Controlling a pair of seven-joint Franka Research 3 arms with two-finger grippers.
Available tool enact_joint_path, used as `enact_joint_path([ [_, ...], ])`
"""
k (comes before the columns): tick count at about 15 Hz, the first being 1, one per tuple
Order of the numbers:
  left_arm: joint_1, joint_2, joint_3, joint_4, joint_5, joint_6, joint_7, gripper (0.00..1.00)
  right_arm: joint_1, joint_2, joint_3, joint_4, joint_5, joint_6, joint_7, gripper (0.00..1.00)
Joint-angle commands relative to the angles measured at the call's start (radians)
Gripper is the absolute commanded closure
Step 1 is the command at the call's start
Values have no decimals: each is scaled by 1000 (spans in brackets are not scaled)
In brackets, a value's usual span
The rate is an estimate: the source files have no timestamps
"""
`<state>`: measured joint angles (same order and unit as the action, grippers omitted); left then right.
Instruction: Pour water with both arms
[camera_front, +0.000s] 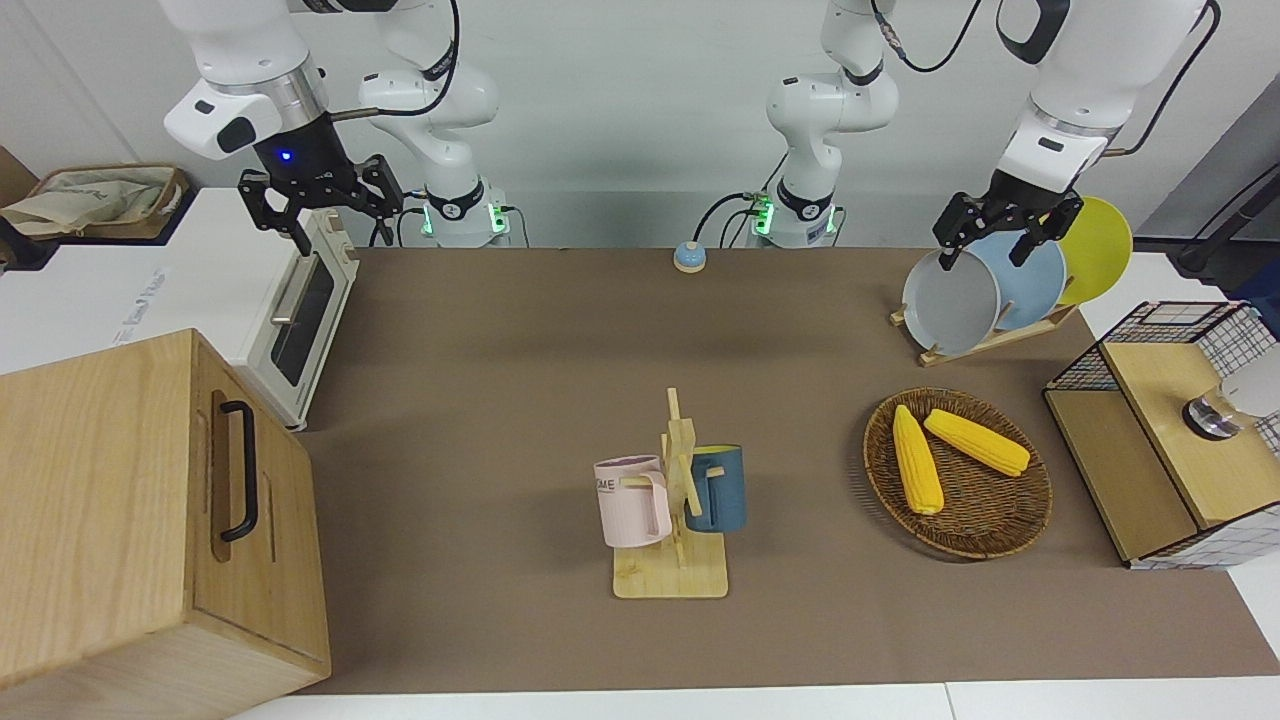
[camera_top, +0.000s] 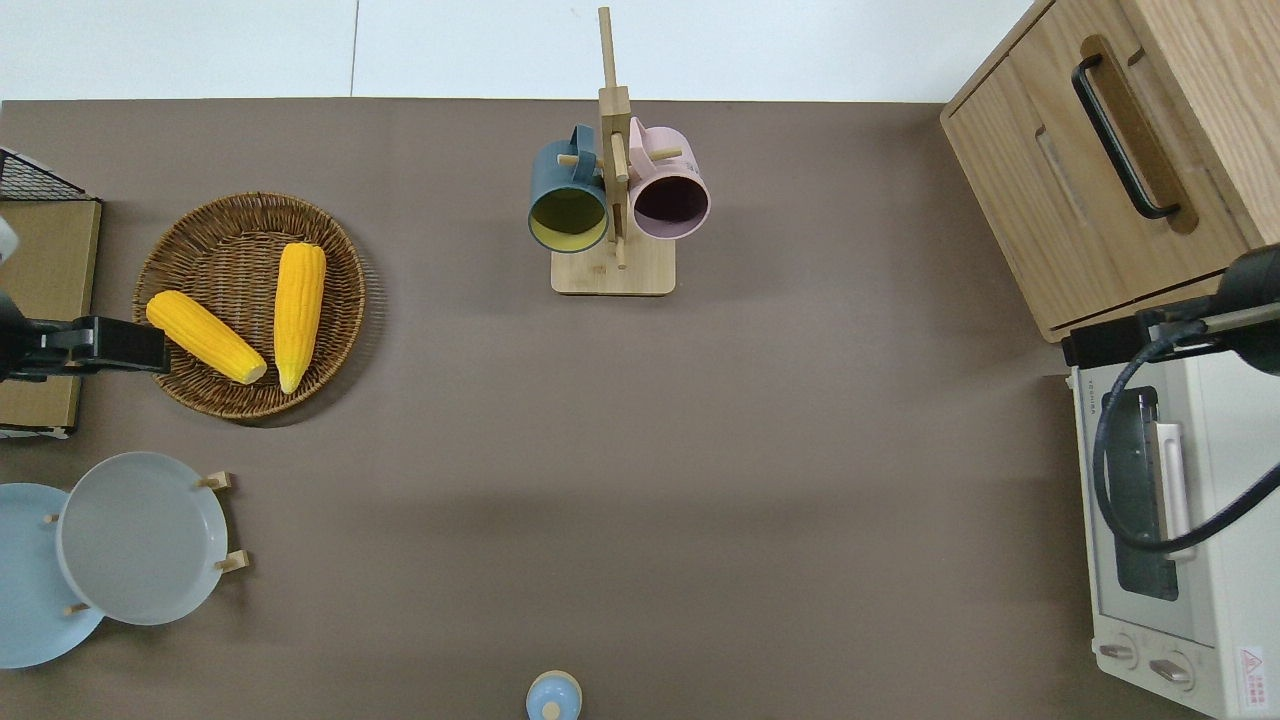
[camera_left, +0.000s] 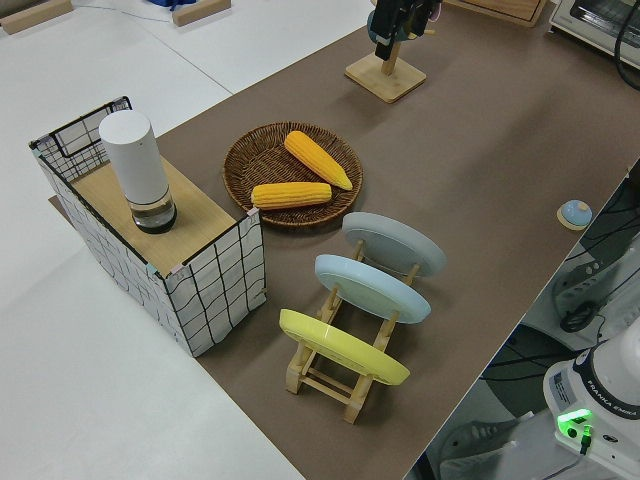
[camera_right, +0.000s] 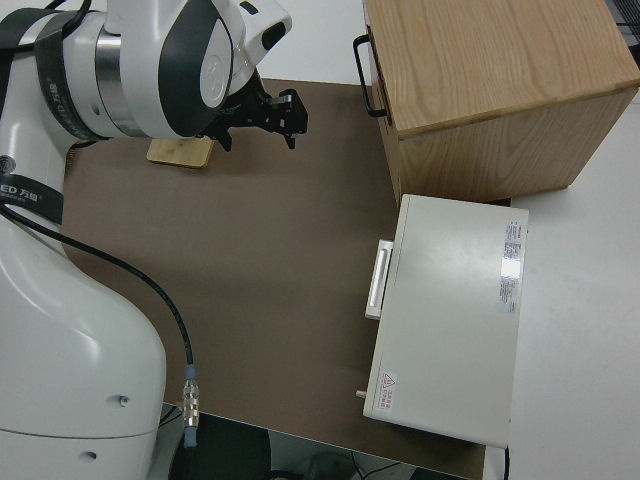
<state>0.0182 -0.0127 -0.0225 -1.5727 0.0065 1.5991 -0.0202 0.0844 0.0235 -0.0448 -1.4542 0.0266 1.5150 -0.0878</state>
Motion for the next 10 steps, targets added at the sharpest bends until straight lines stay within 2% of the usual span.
enact_joint_path([
  [1, -11, 2, -2, 8, -3, -18, 0, 2, -15, 7, 8, 11, 12, 10, -13, 15],
  [10, -1, 0, 10, 10, -2, -31, 12, 2, -17, 6, 8, 11, 24, 8, -17, 15],
])
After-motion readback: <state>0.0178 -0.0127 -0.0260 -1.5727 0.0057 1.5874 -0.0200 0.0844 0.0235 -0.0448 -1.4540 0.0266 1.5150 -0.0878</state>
